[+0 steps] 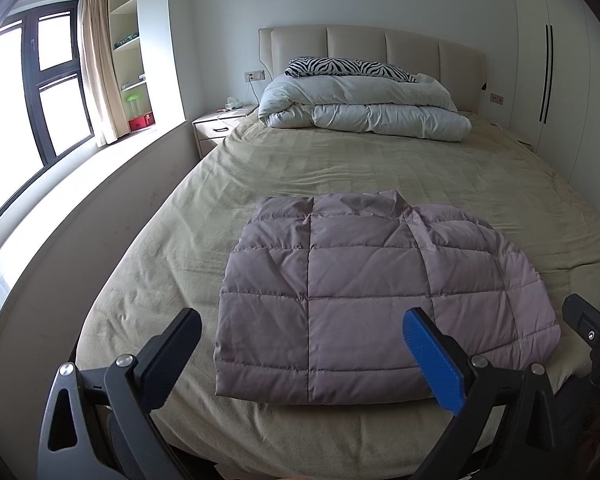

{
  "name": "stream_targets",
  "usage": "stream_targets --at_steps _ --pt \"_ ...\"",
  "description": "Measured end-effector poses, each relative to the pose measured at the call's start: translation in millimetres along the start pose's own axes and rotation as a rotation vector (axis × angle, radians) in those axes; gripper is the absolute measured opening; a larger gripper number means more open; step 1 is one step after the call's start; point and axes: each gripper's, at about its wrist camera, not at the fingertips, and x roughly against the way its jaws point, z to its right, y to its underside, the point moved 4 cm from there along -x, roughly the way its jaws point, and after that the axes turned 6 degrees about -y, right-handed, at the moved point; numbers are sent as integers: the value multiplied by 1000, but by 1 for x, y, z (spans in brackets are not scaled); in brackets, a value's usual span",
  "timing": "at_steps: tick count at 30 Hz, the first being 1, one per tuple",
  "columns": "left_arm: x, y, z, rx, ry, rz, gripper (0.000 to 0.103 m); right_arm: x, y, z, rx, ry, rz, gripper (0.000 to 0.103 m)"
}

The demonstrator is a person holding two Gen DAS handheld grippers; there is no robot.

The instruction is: Fold large clothes

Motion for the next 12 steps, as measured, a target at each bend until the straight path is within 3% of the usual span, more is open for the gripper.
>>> stream_targets --at_steps 12 --pt "2 4 8 -1 8 13 103 -1 2 0 0 0 -2 103"
